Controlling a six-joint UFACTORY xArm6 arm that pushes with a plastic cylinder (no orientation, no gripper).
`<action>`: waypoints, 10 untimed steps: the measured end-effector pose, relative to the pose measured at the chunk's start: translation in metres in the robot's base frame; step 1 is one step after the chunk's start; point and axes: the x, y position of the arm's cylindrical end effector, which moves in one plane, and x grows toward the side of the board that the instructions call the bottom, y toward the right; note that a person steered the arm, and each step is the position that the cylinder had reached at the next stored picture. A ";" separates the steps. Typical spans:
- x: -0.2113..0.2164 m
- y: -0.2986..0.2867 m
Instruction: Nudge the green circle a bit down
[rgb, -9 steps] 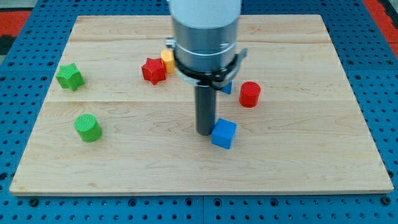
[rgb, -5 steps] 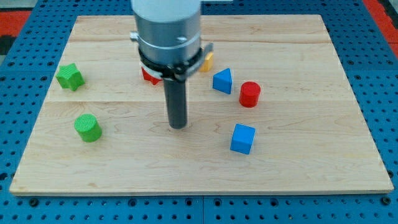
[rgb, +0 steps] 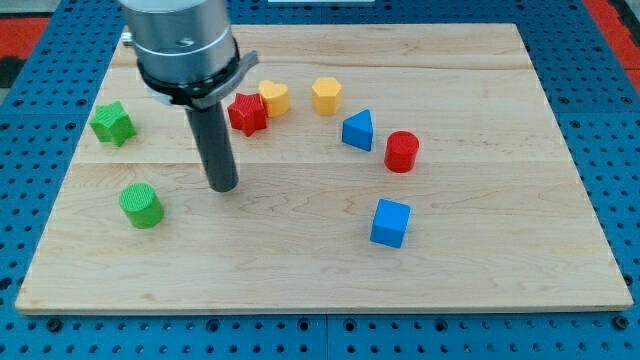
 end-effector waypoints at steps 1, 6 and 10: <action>0.000 -0.031; 0.002 -0.051; -0.011 -0.128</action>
